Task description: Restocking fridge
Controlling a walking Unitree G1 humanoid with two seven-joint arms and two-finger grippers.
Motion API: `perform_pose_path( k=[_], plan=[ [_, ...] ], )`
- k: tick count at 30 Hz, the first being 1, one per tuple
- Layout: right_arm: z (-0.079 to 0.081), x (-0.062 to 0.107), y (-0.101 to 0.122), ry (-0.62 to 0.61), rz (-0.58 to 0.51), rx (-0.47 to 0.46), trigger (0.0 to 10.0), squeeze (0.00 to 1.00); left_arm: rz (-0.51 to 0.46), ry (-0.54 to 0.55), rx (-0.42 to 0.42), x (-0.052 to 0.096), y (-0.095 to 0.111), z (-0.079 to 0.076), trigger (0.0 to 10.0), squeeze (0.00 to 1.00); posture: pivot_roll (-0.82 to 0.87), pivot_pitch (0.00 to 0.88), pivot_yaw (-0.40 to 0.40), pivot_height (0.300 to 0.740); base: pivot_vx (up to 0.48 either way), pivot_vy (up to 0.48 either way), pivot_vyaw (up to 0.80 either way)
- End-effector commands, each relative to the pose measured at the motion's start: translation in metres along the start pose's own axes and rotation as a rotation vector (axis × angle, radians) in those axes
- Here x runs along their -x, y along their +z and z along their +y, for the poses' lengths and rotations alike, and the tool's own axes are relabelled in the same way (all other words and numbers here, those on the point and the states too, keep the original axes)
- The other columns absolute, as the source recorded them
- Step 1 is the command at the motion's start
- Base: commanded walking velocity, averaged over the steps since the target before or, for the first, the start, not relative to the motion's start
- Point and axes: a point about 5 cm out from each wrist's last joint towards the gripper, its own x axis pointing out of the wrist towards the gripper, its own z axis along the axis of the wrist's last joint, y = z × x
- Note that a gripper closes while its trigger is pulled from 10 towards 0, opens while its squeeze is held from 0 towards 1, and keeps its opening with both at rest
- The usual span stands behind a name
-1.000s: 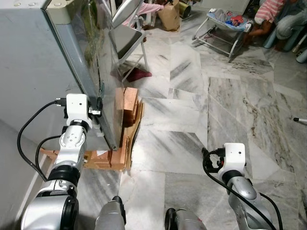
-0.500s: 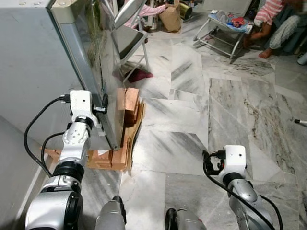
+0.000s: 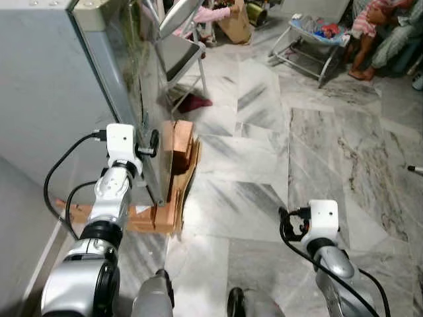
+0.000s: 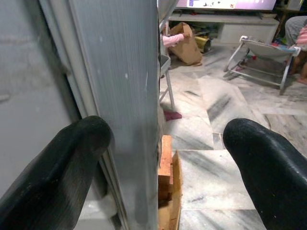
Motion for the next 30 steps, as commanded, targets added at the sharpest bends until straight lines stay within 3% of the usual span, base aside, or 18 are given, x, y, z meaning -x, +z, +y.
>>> perform_pose_path(
  k=[1, 3, 6, 10, 13, 15, 16, 19, 25, 27, 29, 30],
  plan=[
    [0.000, 0.000, 0.000, -0.003, 0.003, 0.002, 10.0, 0.00, 0.017, -0.015, -0.035, -0.007, 0.006, -0.005, 10.0, 0.00, 0.03, 0.151, -0.045, 0.740, 0.000, 0.000, 0.00],
    [0.001, -0.001, 0.000, -0.003, 0.002, 0.001, 10.0, 0.00, 0.035, -0.014, -0.017, -0.012, 0.009, -0.012, 10.0, 0.00, 0.03, 0.149, -0.044, 0.740, 0.000, 0.000, 0.00],
    [0.003, -0.002, -0.001, 0.001, 0.005, 0.000, 10.0, 0.00, 0.015, -0.089, -0.012, -0.021, 0.023, -0.033, 10.0, 0.00, 0.03, 0.145, -0.040, 0.740, 0.000, 0.000, 0.00],
    [0.005, -0.002, -0.002, 0.007, 0.012, -0.002, 10.0, 0.00, -0.096, -0.307, -0.059, -0.025, 0.048, -0.085, 10.0, 0.00, 0.04, 0.144, -0.037, 0.740, 0.000, 0.000, 0.00],
    [0.006, -0.002, -0.005, 0.016, 0.024, -0.002, 10.0, 0.00, -0.254, -0.604, -0.128, -0.008, 0.074, -0.154, 10.0, 0.00, 0.04, 0.143, -0.035, 0.740, 0.000, 0.000, 0.00],
    [0.010, -0.003, -0.007, 0.029, 0.036, 0.001, 10.0, 0.00, -0.363, -0.859, -0.103, 0.028, 0.087, -0.215, 10.0, 0.00, 0.05, 0.141, -0.036, 0.740, 0.000, 0.000, 0.00],
    [0.013, -0.003, -0.007, 0.040, 0.038, 0.006, 10.0, 0.00, -0.355, -0.875, -0.072, 0.033, 0.085, -0.226, 10.0, 0.00, 0.04, 0.142, -0.034, 0.740, 0.000, 0.000, 0.00],
    [0.015, -0.003, -0.007, 0.047, 0.037, 0.013, 10.0, 0.00, -0.341, -0.862, -0.068, 0.032, 0.082, -0.226, 10.0, 0.00, 0.04, 0.140, -0.031, 0.740, 0.000, 0.000, 0.00],
    [0.013, -0.003, -0.009, 0.042, 0.044, 0.003, 10.0, 0.00, -0.267, -0.673, -0.069, 0.004, 0.073, -0.179, 10.0, 0.00, 0.05, 0.143, -0.024, 0.740, 0.000, 0.000, 0.00],
    [0.015, -0.003, -0.010, 0.048, 0.044, 0.003, 10.0, 0.00, -0.239, -0.625, -0.088, 0.002, 0.065, -0.158, 10.0, 0.00, 0.05, 0.142, -0.023, 0.740, 0.000, 0.000, 0.00],
    [0.016, -0.004, -0.009, 0.050, 0.044, 0.003, 10.0, 0.00, -0.231, -0.614, -0.101, 0.004, 0.062, -0.152, 10.0, 0.00, 0.05, 0.142, -0.023, 0.740, 0.000, 0.000, 0.00],
    [0.016, -0.005, -0.009, 0.052, 0.044, 0.004, 10.0, 0.00, -0.205, -0.559, -0.116, 0.005, 0.054, -0.138, 10.0, 0.00, 0.06, 0.143, -0.023, 0.740, 0.000, 0.000, 0.00]
  ],
)
